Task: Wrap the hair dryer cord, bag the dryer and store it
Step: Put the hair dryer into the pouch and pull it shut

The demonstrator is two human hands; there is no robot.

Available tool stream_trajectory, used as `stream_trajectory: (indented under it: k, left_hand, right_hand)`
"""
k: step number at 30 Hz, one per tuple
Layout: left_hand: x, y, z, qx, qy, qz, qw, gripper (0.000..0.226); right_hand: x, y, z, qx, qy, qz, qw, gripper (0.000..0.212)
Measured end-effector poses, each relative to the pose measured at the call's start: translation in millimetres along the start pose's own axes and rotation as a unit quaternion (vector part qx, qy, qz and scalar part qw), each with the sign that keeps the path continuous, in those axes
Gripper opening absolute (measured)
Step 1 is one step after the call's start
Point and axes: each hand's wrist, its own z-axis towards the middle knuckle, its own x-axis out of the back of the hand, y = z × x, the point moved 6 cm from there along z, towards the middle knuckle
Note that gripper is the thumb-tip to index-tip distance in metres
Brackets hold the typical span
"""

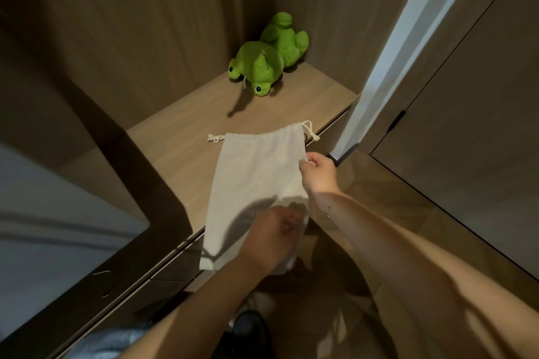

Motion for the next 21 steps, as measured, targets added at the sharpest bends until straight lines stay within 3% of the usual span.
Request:
stream_trajectory:
  k: [2, 4, 6, 8, 15, 18, 21]
  left_hand:
    - [8.3, 4.4, -1.8, -0.028, -0.004, 0.03, 0.999, 0.027]
    - [27.5, 11.4, -5.0, -0.022, 0.056, 0.007, 0.998, 0.025]
    - [43.4, 20.2, -12.2, -0.03, 0.052, -0.048, 0.997, 0.024]
    - [65.6, 29.9, -19.7, 0.013, 0.072, -0.068, 0.995, 0.027]
    - [136.4, 96.2, -52.5, -0.049, 0.149, -0.103, 0.982, 0.038]
    - [152.1, 120.9, -63.5, -0.042, 0.115, -0.147, 0.981, 0.043]
    - [152.5, 138.1, -78.6, -0.016, 0.025, -0.185, 0.982, 0.05]
  right_hand:
    - [9.5, -14.1, -17.0, 0.044, -0.027, 0.008, 0.999, 0.022]
    - [21.0, -32.6, -35.3, 0.085, -0.04, 0.03, 0.995, 0.027]
    - [35.9, -52.5, -53.0, 0.103, -0.039, 0.04, 0.993, 0.029]
    - [50.8, -74.1, -72.2, 0.128, -0.048, 0.009, 0.991, 0.025]
    - [100.4, -155.0, -149.7, 0.264, -0.099, -0.078, 0.956, 0.022]
    - [119.3, -196.6, -188.3, 0.317, -0.127, -0.07, 0.937, 0.022]
    - [133.7, -236.9, -223.0, 0.331, -0.134, -0.048, 0.933, 0.024]
